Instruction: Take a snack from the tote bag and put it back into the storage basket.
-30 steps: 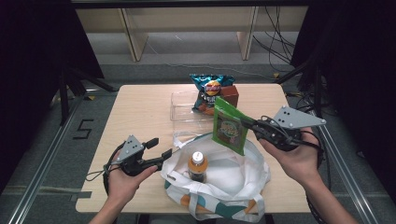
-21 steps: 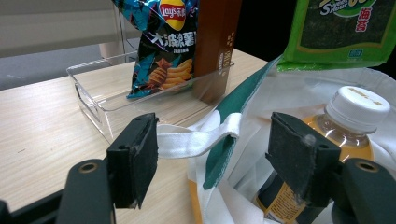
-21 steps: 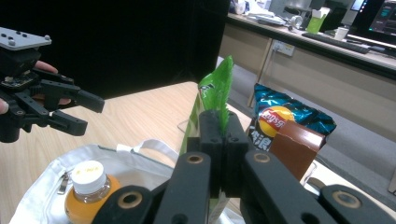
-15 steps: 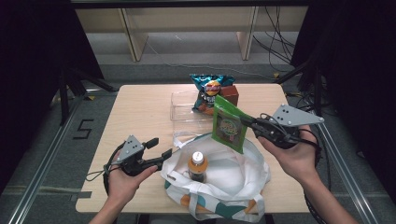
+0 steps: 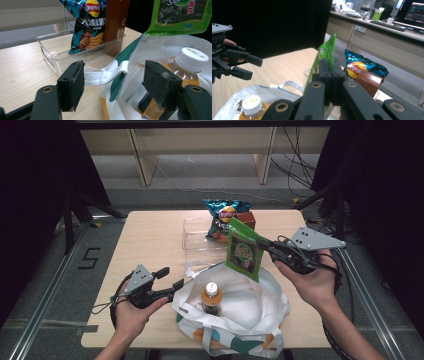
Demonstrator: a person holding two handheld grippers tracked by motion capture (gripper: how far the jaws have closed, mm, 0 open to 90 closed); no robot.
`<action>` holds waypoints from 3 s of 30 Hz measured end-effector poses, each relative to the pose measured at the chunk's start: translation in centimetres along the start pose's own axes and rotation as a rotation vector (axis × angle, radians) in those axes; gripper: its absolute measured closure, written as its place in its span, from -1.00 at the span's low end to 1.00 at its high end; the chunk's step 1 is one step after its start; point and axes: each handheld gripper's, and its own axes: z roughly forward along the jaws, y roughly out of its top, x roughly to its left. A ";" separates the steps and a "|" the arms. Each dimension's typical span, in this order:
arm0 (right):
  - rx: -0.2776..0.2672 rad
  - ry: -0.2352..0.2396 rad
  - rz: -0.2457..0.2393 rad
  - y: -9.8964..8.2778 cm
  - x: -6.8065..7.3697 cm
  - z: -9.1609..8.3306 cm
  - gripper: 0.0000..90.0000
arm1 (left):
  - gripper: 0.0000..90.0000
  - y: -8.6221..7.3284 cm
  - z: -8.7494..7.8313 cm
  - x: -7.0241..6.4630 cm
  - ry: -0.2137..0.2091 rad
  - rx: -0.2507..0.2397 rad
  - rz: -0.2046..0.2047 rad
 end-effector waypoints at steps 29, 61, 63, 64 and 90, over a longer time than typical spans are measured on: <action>-0.032 -0.028 0.000 0.9 -1.1 1.6 1.00 | -0.27 0.0 0.0 0.0 0.000 -0.005 0.000; -0.055 -0.071 0.051 1.0 -2.5 4.8 1.00 | -0.27 0.2 -0.1 0.0 0.002 -0.015 -0.006; -0.064 -0.078 0.042 1.0 -2.7 5.1 1.00 | -0.27 0.2 -0.2 0.0 0.002 -0.016 -0.005; -0.060 -0.074 0.053 0.9 -2.6 5.3 1.00 | -0.27 0.2 -0.2 0.0 0.002 -0.017 -0.005; -0.058 -0.076 0.080 0.7 -3.1 7.9 1.00 | -0.27 0.3 -0.3 0.0 0.006 -0.024 -0.006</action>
